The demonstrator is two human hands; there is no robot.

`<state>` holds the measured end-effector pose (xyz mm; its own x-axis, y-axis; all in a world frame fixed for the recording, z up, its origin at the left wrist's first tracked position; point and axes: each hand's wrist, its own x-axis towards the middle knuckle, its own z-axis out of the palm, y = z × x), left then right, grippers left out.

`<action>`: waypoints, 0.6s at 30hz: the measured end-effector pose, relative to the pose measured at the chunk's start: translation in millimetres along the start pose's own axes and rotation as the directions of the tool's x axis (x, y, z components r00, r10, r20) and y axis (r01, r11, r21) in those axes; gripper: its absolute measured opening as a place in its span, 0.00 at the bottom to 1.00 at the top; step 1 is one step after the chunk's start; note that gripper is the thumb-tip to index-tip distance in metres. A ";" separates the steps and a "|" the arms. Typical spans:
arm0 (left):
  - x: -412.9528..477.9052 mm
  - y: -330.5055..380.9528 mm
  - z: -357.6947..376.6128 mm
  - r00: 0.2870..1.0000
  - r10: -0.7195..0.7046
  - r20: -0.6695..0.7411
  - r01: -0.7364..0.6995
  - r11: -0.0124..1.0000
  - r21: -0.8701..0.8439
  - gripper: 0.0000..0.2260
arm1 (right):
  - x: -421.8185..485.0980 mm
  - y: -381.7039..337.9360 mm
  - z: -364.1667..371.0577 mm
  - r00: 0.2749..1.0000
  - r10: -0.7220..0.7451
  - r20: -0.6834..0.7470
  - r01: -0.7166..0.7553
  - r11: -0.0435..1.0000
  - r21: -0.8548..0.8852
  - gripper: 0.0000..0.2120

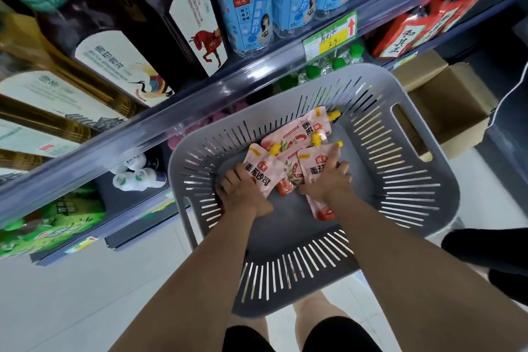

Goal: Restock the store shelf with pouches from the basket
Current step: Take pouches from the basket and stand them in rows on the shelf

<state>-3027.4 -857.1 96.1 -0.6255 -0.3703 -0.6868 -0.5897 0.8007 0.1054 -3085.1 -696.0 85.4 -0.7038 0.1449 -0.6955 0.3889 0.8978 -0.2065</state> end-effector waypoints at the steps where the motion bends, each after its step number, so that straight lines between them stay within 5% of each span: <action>1: -0.3 0.7 0.4 1.000 -0.007 0.006 0.007 1.000 0.007 0.50 | 0.2 -0.9 -0.7 1.000 0.011 0.008 -0.012 1.000 0.019 0.64; 9: 3.5 -1.6 -12.1 1.000 0.004 0.028 -0.001 0.995 -0.098 0.43 | -8.9 -14.1 -10.6 0.993 -0.118 0.011 0.118 0.993 -0.013 0.68; 18: -20.1 11.3 -25.9 0.988 0.106 -0.115 -0.114 0.991 -0.065 0.45 | -25.4 -12.6 -52.7 0.967 -0.224 -0.123 0.238 0.964 0.115 0.53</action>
<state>-3034.7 -852.8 129.8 -0.7392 -0.3348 -0.5843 -0.5462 0.8056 0.2295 -3103.5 -689.1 141.9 -0.8407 -0.0095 -0.5415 0.2763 0.8524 -0.4439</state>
